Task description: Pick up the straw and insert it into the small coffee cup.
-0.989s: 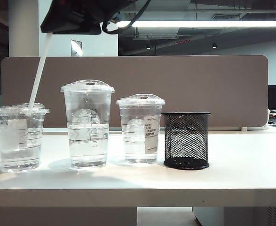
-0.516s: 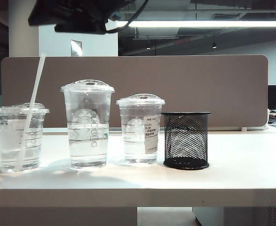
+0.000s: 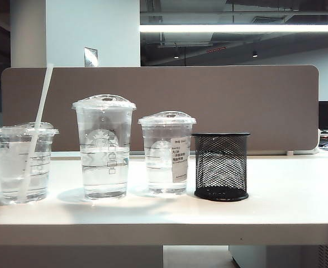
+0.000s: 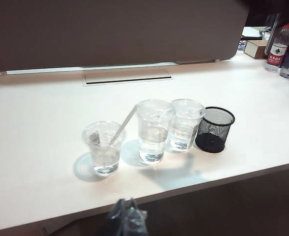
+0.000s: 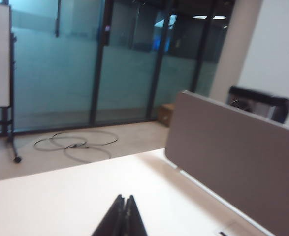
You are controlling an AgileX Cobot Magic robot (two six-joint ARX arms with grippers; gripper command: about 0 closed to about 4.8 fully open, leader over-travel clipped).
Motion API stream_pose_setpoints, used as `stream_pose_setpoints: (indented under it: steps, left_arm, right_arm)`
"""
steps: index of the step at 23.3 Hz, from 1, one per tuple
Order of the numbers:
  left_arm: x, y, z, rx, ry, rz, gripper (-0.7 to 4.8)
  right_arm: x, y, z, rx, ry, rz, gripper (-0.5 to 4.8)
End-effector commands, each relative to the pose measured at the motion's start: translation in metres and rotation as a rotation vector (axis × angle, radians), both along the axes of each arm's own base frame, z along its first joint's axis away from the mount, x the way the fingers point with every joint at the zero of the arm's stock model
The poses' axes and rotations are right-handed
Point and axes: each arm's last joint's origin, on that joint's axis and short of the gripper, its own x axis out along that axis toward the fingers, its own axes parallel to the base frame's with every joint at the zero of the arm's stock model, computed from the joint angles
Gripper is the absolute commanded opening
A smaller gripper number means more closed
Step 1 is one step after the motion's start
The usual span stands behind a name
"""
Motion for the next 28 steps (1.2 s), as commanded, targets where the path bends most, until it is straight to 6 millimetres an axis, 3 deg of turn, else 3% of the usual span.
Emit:
stream_pose_setpoints:
  steps: [1,4,10,12,14,17,20,23,28]
  left_arm:
    - [0.000,0.000,0.000,0.004,-0.001,-0.002,-0.05]
    - [0.000,0.000,0.000,0.004,-0.001,-0.002,-0.05]
    - [0.005,0.000,-0.001,0.184,-0.050,-0.023,-0.05]
    - [0.024,0.001,-0.006,0.188,-0.019,-0.034,-0.05]
    - [0.037,0.000,-0.010,0.205,-0.016,-0.089,-0.05]
    - [0.078,-0.002,-0.022,0.191,-0.032,-0.213,-0.05]
    - [0.116,-0.001,-0.042,0.168,-0.024,-0.255,-0.05]
    - [0.143,0.000,-0.059,0.113,-0.011,-0.272,-0.05]
    - [0.173,0.001,-0.075,0.054,-0.074,-0.247,-0.05]
  right_arm:
    - [-0.023,-0.029,0.004,-0.014,-0.030,-0.047,-0.02]
    - [-0.047,-0.062,-0.007,0.018,-0.042,-0.101,-0.02]
    - [-0.097,-0.126,-0.069,0.074,-0.066,-0.152,-0.02]
    - [-0.113,-0.146,-0.093,0.109,-0.038,-0.141,-0.02]
    - [-0.121,-0.156,-0.105,0.147,-0.016,-0.133,-0.02]
    - [-0.135,-0.174,-0.130,0.204,0.000,-0.142,-0.02]
    - [-0.135,-0.173,-0.141,0.183,0.037,-0.126,-0.02]
    - [-0.132,-0.169,-0.150,0.154,0.063,-0.107,-0.02]
    - [-0.126,-0.161,-0.180,0.062,0.135,-0.110,-0.02]
